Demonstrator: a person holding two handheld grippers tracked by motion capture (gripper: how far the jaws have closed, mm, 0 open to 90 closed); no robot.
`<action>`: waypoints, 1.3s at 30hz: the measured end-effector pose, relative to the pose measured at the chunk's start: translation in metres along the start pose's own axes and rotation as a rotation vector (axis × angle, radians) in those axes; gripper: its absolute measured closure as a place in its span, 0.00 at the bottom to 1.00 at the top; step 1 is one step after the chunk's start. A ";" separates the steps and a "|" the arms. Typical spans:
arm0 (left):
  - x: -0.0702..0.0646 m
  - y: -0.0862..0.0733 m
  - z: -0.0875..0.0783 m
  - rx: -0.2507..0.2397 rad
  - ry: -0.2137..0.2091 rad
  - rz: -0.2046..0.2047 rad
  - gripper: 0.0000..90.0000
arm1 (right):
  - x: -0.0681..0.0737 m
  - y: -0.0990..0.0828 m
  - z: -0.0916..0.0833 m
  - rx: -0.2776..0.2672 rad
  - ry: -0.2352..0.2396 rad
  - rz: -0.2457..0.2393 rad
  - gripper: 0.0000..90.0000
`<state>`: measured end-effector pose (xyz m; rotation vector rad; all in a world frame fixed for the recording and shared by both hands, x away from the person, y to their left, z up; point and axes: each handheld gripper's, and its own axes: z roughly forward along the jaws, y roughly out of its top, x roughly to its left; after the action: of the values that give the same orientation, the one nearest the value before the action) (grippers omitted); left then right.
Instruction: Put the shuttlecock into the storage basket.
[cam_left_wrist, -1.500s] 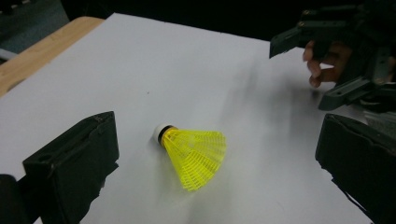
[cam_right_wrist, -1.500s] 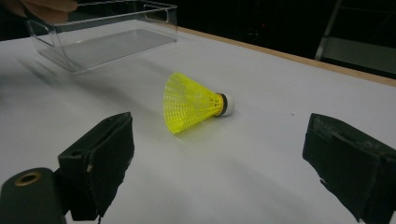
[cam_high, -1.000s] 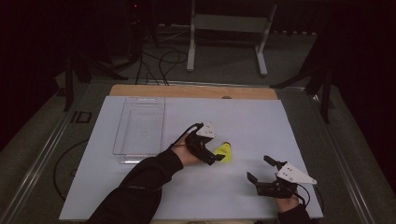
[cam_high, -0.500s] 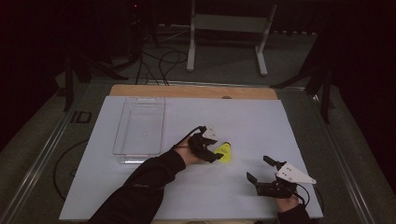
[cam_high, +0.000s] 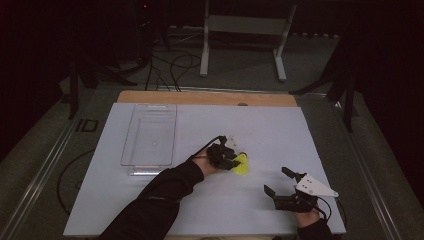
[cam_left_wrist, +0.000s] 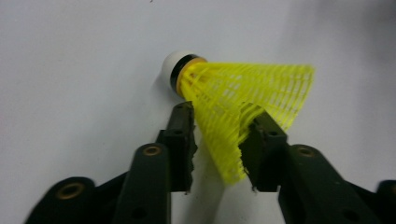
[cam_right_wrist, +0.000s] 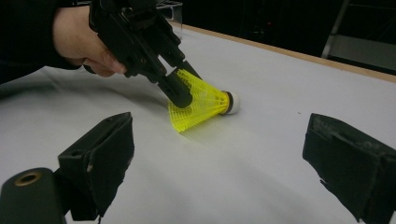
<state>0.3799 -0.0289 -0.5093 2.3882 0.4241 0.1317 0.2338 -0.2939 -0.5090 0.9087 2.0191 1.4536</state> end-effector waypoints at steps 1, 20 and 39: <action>0.000 0.000 0.000 0.000 0.000 0.000 0.77 | 0.000 0.000 0.000 0.000 0.000 0.000 0.10; -0.002 0.008 0.001 0.064 0.004 0.008 0.99 | 0.000 0.000 0.000 0.001 0.000 0.002 0.10; -0.009 0.022 -0.015 0.153 -0.042 0.082 1.00 | 0.000 0.000 0.000 0.002 -0.002 0.002 0.10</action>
<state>0.3746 -0.0384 -0.4833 2.5550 0.3263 0.0889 0.2338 -0.2933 -0.5088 0.9132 2.0188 1.4518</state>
